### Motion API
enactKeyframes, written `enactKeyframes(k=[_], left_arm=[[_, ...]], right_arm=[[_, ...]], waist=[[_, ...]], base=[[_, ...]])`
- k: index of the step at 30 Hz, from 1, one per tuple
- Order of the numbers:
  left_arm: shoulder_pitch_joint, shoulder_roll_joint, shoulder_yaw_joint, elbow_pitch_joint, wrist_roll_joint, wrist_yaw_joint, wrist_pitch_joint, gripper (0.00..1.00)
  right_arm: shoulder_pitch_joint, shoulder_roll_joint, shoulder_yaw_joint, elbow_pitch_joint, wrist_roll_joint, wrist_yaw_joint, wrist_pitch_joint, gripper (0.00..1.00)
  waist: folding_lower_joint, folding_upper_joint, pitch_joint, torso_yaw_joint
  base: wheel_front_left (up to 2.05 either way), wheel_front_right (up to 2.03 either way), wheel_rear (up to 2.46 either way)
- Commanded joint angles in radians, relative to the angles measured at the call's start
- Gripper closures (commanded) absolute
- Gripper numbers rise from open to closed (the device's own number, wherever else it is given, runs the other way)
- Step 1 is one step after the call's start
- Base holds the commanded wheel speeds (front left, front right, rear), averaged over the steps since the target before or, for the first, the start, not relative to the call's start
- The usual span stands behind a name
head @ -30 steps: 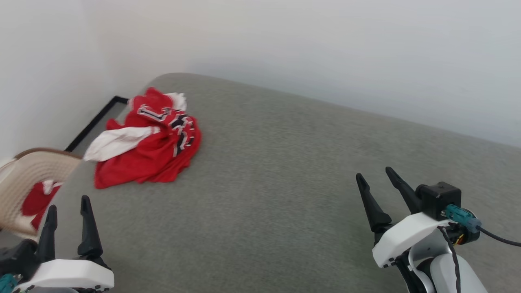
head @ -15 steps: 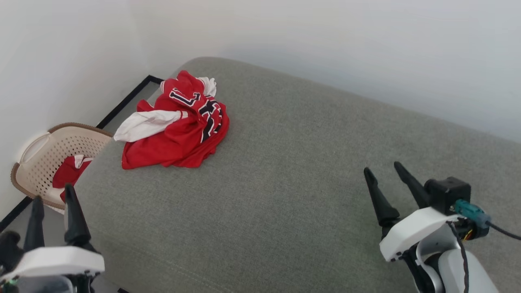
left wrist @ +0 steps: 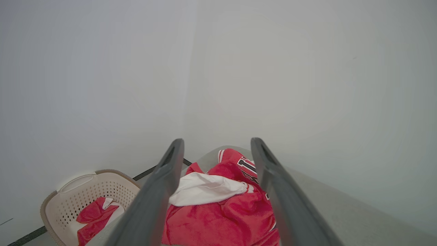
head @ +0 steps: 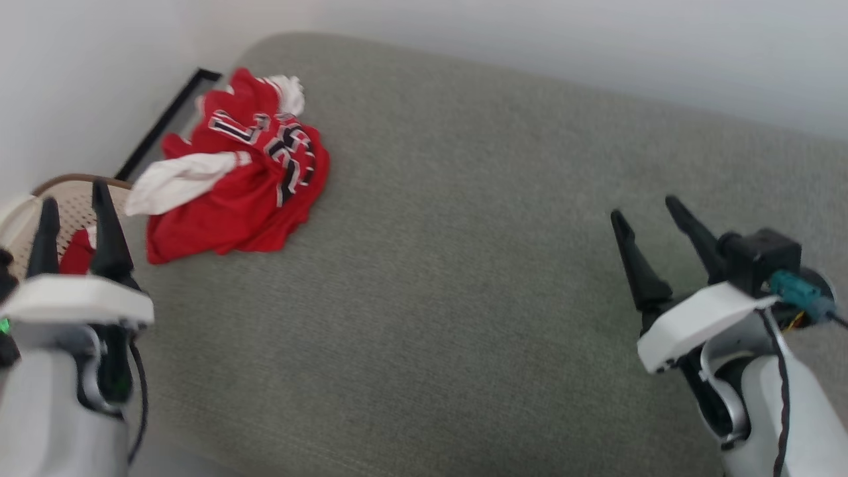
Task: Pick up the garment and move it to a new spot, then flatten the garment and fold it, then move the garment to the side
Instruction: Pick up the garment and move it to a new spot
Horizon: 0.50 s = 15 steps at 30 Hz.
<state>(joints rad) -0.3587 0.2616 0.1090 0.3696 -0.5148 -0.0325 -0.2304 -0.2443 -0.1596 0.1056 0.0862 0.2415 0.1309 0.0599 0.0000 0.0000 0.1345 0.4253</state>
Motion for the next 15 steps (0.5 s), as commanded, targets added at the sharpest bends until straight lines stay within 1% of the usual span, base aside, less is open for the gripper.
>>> enactKeyframes(k=[1,4,8,9,15], left_arm=[[-0.046,0.016,0.000,0.033,-0.012,-0.014,-0.004,0.00],[-0.150,0.035,-0.005,0.133,-0.023,-0.040,-0.001,0.00],[-0.294,0.075,-0.011,0.275,-0.047,-0.066,0.019,0.00],[-0.358,0.081,-0.020,0.348,-0.061,-0.074,0.033,0.00],[-0.536,0.119,-0.060,0.574,-0.079,-0.090,0.133,0.00]], right_arm=[[-0.021,-0.006,0.002,-0.016,-0.009,0.000,0.009,0.00],[-0.054,-0.019,0.005,-0.043,-0.018,0.000,0.026,0.00],[-0.101,-0.034,0.015,-0.077,-0.025,0.000,0.048,0.00],[-0.121,-0.042,0.018,-0.096,-0.030,0.000,0.060,0.00],[-0.169,-0.054,0.020,-0.143,-0.047,0.000,0.089,0.00]], waist=[[0.0000,0.0000,0.060,-0.038],[0.0000,0.0000,0.117,-0.061],[0.0000,0.0000,0.195,-0.095],[0.0000,0.0000,0.231,-0.109],[0.0000,0.0000,0.326,-0.149]], base=[[0.00,0.00,0.00],[0.00,0.00,0.00],[0.00,0.00,0.00],[0.00,0.00,0.00],[0.00,0.00,0.00]])
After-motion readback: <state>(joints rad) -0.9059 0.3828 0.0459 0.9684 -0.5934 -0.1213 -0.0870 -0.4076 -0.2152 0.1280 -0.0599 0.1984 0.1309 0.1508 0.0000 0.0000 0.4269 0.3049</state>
